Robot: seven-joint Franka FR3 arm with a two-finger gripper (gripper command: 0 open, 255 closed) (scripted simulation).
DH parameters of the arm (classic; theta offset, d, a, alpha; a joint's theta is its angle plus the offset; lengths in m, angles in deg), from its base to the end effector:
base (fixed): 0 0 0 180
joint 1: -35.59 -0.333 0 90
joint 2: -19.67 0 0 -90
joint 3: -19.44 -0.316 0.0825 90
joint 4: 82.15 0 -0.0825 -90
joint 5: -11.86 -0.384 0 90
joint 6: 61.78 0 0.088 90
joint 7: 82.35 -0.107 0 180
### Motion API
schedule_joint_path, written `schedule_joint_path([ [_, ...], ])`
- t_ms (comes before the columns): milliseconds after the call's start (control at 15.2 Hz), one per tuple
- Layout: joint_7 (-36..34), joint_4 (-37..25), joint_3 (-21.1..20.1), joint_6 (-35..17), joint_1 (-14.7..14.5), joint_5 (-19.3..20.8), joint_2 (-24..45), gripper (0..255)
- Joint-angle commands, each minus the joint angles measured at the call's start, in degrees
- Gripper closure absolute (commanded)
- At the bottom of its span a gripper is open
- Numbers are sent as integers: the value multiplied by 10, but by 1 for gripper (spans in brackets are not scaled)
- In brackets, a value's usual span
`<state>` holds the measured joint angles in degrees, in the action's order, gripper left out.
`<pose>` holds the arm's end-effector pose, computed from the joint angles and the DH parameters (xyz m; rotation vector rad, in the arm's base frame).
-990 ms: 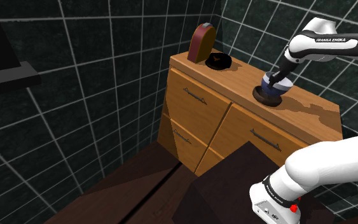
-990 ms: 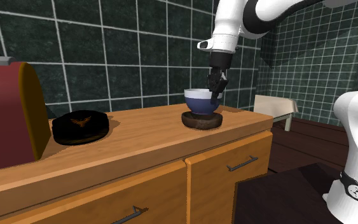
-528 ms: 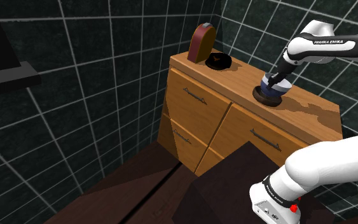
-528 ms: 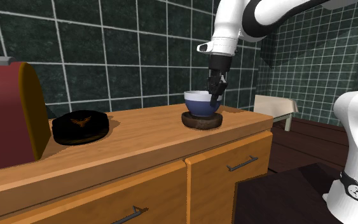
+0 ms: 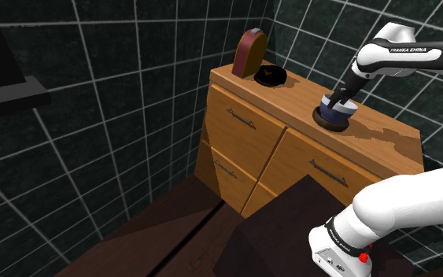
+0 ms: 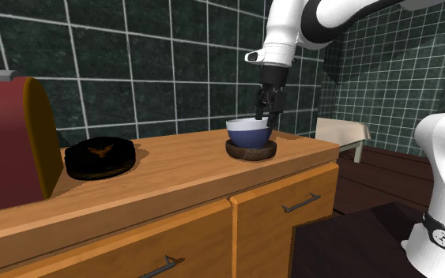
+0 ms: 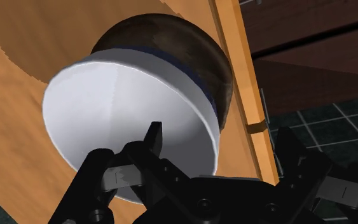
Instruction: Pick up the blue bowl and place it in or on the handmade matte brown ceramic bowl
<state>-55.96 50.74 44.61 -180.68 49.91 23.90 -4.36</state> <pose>0.3314 -0.3054 0.4998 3.0396 -0.1804 0.1748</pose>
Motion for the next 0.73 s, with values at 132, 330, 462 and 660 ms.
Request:
schedule_joint_path([
  [132, -3, -43, -14, 67, 0, -1, -23, 0],
  [330, -3, -43, -14, 67, 0, -1, -23, 0],
  [462, -3, -43, -14, 67, 0, -1, -23, 0],
  [660, -3, -43, -14, 67, 0, -1, -23, 0],
])
